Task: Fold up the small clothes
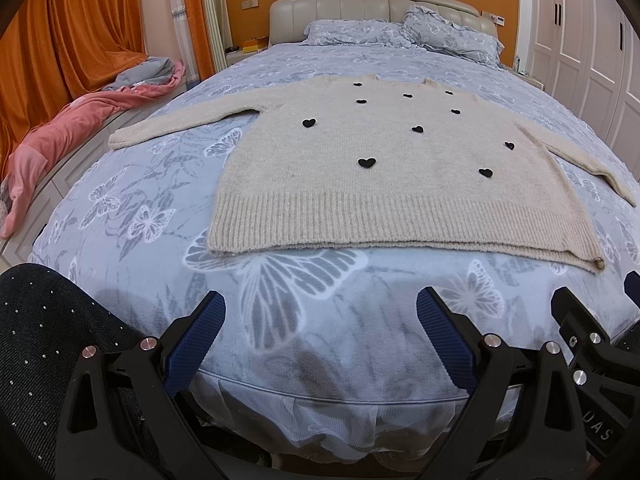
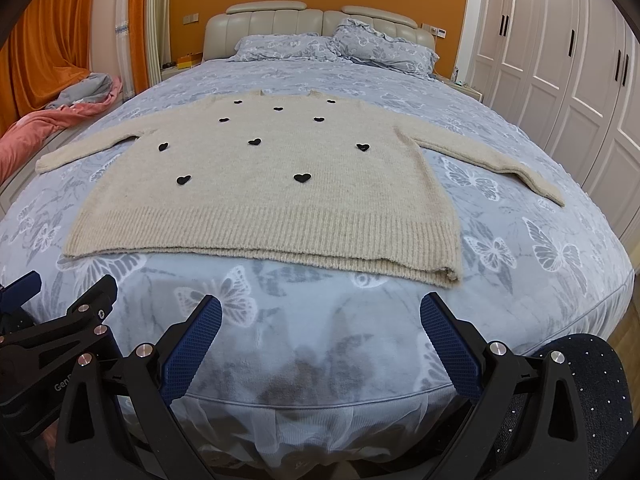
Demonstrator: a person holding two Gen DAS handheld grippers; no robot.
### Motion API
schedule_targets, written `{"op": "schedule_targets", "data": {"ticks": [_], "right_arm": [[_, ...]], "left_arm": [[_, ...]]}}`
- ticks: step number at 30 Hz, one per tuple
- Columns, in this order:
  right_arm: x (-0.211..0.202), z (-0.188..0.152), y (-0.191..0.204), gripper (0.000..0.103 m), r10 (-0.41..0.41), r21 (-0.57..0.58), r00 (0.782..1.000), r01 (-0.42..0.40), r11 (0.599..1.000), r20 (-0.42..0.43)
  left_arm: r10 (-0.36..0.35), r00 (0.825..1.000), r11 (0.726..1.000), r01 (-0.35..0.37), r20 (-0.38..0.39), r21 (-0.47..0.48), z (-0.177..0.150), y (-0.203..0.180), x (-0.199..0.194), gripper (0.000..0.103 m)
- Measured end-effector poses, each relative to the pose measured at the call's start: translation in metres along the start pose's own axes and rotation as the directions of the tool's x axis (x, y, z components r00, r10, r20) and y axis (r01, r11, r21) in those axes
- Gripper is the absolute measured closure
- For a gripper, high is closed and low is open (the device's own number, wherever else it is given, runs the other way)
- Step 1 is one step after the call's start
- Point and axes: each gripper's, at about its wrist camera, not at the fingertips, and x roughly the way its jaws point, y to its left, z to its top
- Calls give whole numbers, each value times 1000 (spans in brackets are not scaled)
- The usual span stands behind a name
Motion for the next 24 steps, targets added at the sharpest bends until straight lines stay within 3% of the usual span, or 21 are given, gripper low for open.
{"op": "schedule_targets", "data": {"ticks": [16, 24], "right_arm": [[0, 0, 0, 5, 7, 2, 1000, -7, 1000, -9], [9, 6, -25, 5, 96, 105, 993, -88, 991, -71]], "left_arm": [[0, 1000, 1000, 0, -2, 0, -1, 0, 0, 9], [-8, 1000, 1000, 8, -15, 27, -4, 0, 1, 7]]}}
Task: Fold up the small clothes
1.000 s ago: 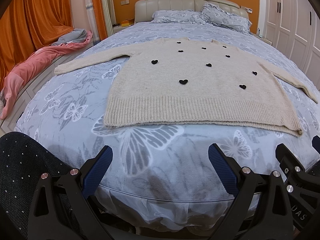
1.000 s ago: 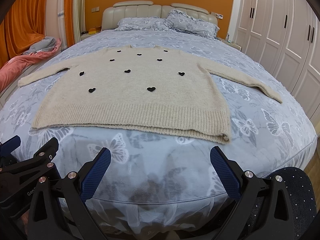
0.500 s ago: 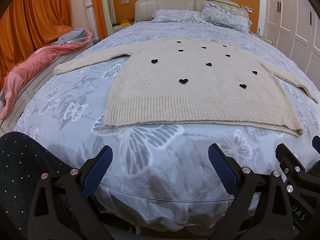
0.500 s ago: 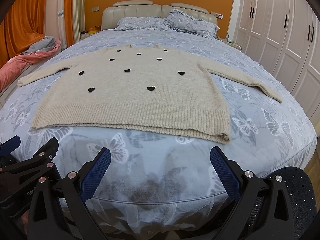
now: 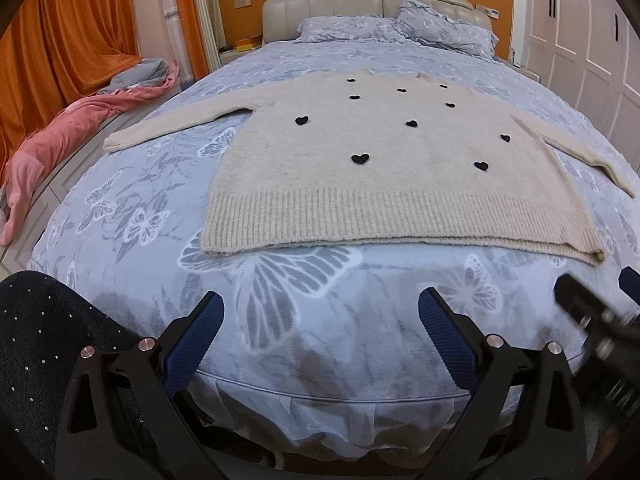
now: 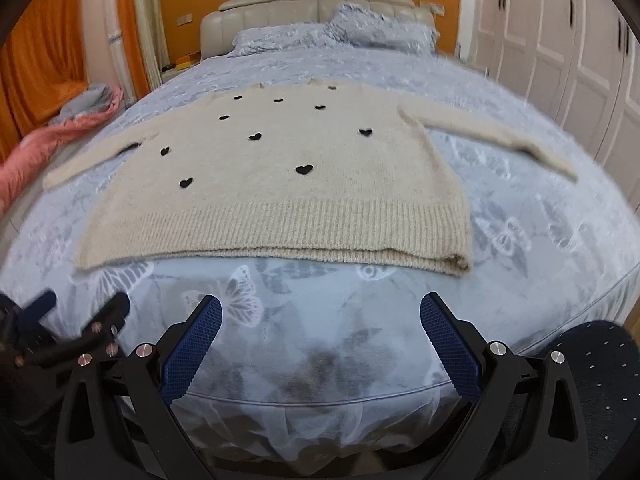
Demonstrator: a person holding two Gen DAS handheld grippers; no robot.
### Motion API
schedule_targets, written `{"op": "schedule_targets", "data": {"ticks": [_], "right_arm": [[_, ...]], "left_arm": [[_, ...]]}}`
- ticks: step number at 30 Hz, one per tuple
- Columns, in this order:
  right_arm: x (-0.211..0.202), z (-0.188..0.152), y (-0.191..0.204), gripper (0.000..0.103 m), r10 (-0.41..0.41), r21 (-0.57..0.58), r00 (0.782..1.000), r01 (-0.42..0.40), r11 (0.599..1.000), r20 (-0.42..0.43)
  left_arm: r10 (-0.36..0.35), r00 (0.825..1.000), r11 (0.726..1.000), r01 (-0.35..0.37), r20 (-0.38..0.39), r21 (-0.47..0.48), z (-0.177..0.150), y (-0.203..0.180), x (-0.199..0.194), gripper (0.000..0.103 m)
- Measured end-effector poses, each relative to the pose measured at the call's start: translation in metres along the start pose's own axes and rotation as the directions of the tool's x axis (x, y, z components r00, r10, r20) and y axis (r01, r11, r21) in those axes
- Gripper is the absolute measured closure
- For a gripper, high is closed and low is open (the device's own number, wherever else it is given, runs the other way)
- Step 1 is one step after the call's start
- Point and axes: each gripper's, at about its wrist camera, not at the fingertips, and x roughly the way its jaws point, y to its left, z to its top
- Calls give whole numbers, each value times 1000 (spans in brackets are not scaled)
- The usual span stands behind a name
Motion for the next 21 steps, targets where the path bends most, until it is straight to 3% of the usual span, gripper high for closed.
{"op": "schedule_targets", "data": {"ticks": [3, 6, 10, 13, 14, 19, 21], "right_arm": [[8, 22, -31, 5, 33, 101, 998, -27, 995, -59], [17, 60, -88, 5, 3, 181, 1000, 1, 984, -25], [48, 114, -203, 5, -65, 353, 998, 69, 933, -25], [83, 144, -308, 5, -85, 571, 995, 95, 815, -45], [96, 151, -350, 7, -84, 659, 996, 90, 747, -41], [144, 159, -453, 15, -39, 881, 999, 23, 472, -5], [166, 161, -466, 21, -20, 909, 1000, 29, 415, -23]], "left_arm": [[-14, 999, 1000, 13, -53, -5, 5, 5, 6, 7], [-59, 993, 995, 51, -106, -83, 19, 26, 13, 7], [-125, 983, 972, 94, -136, -216, 43, 56, 25, 7], [-92, 989, 968, 61, -118, -241, 64, 72, 31, 7], [-81, 990, 969, 52, -112, -240, 71, 75, 34, 7], [-39, 993, 964, 8, -113, -265, 109, 88, 55, 7], [-51, 991, 955, 13, -121, -296, 119, 91, 67, 7]]}}
